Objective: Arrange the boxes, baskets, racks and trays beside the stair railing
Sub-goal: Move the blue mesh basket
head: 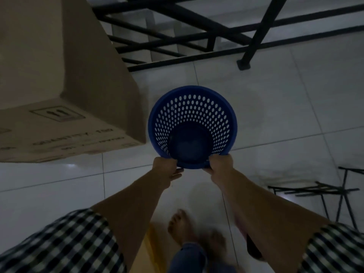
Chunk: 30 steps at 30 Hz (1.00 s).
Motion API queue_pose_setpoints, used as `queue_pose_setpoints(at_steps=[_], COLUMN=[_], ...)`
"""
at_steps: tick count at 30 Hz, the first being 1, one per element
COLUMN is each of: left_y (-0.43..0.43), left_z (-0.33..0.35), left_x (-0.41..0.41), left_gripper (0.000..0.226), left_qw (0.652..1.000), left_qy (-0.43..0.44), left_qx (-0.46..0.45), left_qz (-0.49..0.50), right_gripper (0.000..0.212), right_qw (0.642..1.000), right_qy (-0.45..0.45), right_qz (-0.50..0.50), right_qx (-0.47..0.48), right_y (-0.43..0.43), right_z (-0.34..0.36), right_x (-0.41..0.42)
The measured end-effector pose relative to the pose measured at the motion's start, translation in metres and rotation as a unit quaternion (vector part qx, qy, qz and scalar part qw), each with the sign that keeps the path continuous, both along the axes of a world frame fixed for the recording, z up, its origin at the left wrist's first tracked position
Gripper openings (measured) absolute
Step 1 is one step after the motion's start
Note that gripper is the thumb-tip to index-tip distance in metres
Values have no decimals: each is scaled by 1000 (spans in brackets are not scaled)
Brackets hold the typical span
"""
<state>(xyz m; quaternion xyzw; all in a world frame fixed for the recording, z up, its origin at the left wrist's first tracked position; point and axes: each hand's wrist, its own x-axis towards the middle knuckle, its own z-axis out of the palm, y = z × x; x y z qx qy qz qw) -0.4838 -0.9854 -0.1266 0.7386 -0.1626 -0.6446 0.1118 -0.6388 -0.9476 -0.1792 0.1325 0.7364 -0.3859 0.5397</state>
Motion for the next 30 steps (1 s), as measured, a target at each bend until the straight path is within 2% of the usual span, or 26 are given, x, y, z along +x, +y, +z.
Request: queue_pose_setpoints(at_steps=[5,9,14,17,19,22,26,28,29,30], left_y=[-46,-84,-128,-147,-158,-169,-175,-179,-182,-184], left_z=[-22,-34,-47,-49,-50,-58,-64,-59,-55,-54], left_x=[-10,-11,-5,0,7,18,24,21,20,20], left_gripper=[16,13,25,10,15,25,29,19,20,32], left_qw=[999,995,990,986,982,986,985,982,981,980], left_qy=[-6,-24,-39,-34,-30,-36,-49,-34,-30,-23], left_qx=[-21,-61,-87,-89,-87,-81,-85,-100,-112,-120], left_qz=[37,74,104,135,168,141,139,156,155,154], right_gripper=[36,44,56,59,57,56,39,45,51,57], right_qw=[1000,996,992,990,989,982,982,982,980,979], right_qy=[0,-6,-21,-39,-53,-53,-39,-51,-54,-52], right_qz=[17,77,110,112,115,165,177,175,180,186], right_qx=[-19,-52,-61,-71,-73,-67,-49,-54,-59,-65], right_y=[-53,-101,-154,-175,-186,-198,-209,-215,-218,-221], right_z=[-26,-33,-31,-28,-25,-19,-13,-16,-16,-16], right_x=[-2,3,14,25,32,39,46,48,48,49])
